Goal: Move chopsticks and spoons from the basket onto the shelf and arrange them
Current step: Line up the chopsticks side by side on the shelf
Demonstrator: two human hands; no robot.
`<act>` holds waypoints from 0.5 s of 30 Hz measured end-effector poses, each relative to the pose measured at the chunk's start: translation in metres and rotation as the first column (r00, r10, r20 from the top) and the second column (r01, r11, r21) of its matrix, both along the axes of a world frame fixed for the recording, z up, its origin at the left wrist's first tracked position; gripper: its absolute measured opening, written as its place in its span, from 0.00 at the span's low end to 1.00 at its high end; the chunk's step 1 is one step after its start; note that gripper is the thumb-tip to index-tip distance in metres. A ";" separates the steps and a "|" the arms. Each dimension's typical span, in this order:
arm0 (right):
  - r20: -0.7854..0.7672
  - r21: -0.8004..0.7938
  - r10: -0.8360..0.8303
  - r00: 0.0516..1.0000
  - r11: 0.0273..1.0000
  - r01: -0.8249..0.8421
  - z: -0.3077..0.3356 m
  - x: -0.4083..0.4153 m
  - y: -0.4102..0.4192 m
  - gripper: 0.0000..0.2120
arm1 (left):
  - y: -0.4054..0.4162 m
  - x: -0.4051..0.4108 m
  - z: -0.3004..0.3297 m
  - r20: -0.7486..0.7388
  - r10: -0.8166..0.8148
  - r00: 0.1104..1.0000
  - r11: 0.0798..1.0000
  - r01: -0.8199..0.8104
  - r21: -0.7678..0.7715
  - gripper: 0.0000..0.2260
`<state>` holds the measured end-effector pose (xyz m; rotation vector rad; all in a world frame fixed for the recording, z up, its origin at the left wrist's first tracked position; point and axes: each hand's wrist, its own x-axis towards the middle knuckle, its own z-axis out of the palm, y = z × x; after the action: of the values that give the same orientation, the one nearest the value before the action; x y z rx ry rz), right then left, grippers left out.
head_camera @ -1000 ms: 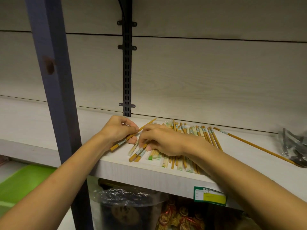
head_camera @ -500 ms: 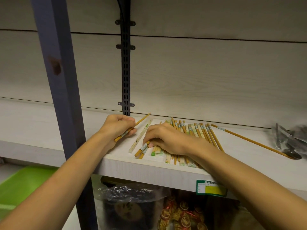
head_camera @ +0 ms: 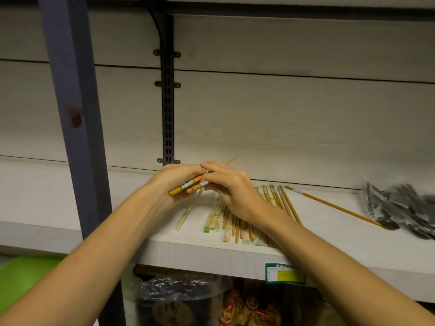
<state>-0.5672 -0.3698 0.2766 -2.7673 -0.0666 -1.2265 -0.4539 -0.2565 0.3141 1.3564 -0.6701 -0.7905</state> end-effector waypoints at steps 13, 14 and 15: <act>0.110 -0.068 -0.018 0.994 0.997 0.026 -0.002 -0.009 0.003 0.11 | 0.007 -0.001 0.003 -0.375 -0.149 0.915 0.987 0.117 -0.108 0.05; 0.107 -0.068 -0.037 0.994 0.997 0.044 -0.002 -0.009 0.004 0.12 | 0.006 -0.001 0.002 -0.374 -0.152 0.915 0.985 0.111 -0.129 0.04; 0.106 -0.078 -0.046 0.993 0.995 0.054 -0.003 -0.009 0.004 0.12 | 0.006 -0.001 0.001 -0.362 -0.143 0.921 0.986 0.102 -0.131 0.03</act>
<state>-0.5761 -0.3661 0.2740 -2.7873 -0.0574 -1.4115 -0.4551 -0.2507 0.3149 1.0333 -0.4926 -1.0640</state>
